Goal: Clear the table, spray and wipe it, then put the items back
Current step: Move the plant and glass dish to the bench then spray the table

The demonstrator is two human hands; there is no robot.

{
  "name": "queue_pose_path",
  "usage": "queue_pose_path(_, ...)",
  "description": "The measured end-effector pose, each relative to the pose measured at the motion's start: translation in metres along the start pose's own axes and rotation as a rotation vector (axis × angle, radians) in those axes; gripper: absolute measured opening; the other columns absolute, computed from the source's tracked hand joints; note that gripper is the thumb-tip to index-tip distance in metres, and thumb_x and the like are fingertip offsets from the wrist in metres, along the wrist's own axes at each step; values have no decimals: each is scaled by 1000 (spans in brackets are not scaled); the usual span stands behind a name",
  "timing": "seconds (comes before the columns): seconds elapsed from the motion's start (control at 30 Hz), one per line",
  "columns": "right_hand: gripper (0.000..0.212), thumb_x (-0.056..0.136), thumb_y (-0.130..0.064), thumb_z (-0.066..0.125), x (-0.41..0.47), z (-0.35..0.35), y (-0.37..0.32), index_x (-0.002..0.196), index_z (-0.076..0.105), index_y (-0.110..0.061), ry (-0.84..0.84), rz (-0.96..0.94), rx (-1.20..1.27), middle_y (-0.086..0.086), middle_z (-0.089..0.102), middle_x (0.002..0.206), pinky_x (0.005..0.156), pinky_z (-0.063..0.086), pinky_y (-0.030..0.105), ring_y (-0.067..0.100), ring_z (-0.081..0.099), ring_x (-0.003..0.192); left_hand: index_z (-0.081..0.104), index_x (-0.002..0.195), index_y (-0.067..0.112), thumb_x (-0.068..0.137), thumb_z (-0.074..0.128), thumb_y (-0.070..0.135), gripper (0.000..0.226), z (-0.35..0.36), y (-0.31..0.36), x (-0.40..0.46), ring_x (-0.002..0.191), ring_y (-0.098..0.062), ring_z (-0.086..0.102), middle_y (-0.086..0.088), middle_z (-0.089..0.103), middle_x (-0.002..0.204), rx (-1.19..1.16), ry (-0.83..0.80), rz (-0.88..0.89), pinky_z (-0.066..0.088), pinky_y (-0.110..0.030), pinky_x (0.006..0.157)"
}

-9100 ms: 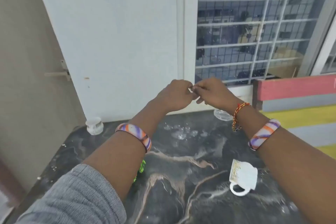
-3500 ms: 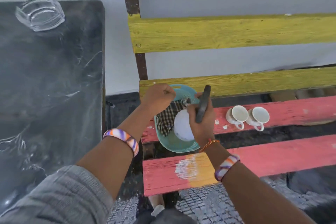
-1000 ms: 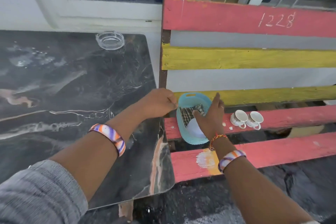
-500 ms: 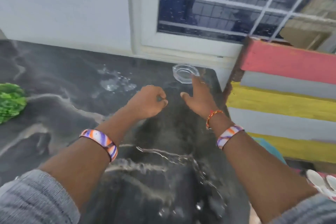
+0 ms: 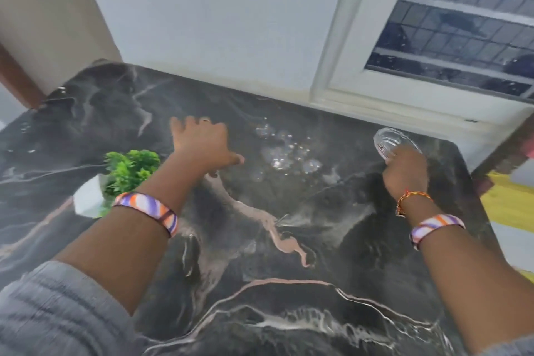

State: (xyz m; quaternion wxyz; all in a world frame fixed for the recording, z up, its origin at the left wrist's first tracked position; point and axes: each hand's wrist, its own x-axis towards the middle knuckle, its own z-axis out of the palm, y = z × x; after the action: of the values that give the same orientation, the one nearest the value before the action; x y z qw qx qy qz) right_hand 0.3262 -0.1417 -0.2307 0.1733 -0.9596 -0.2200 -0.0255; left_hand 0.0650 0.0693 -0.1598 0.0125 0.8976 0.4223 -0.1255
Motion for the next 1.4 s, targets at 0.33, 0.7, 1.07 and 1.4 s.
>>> queue_pose_path(0.33, 24, 82, 6, 43, -61, 4, -86, 95, 62, 1, 70, -308, 244, 21, 62, 105, 75, 40, 31, 37, 55, 100, 5, 149, 19, 53, 88, 37, 128, 8, -76, -45, 135, -40, 33, -16, 13, 154, 128, -377, -152, 41, -52, 104)
queue_pose_path(0.7, 21, 87, 5, 48, -122, -53, -7, 102, 62, -1, 99, -328, 358, 19, 59, 113, 76, 30, 19, 33, 53, 106, 59, 115, 2, 84, 50, 0, 32, -5, 12, -94, 113, -41, 57, -22, 58, 121, -52, 183, -139, 49, -45, 88)
queue_pose_path(1.07, 22, 67, 21, 53, -206, -183, 213, 84, 63, 9, 414, -314, 233, 29, 63, 85, 70, 40, 30, 46, 60, 83, 63, 93, 16, 65, 70, 7, 30, -67, 293, -219, 91, -23, 55, -2, 57, 96, -648, 329, 526, 38, -23, 72)
queue_pose_path(1.4, 27, 77, 5, 55, -280, -234, 456, 101, 66, -2, 389, 342, 78, 23, 60, 111, 78, 48, 41, 40, 56, 103, 48, 120, 11, 71, 73, 17, 55, -23, 544, -340, 92, -25, 53, -11, 57, 113, -744, -56, 981, 33, -25, 69)
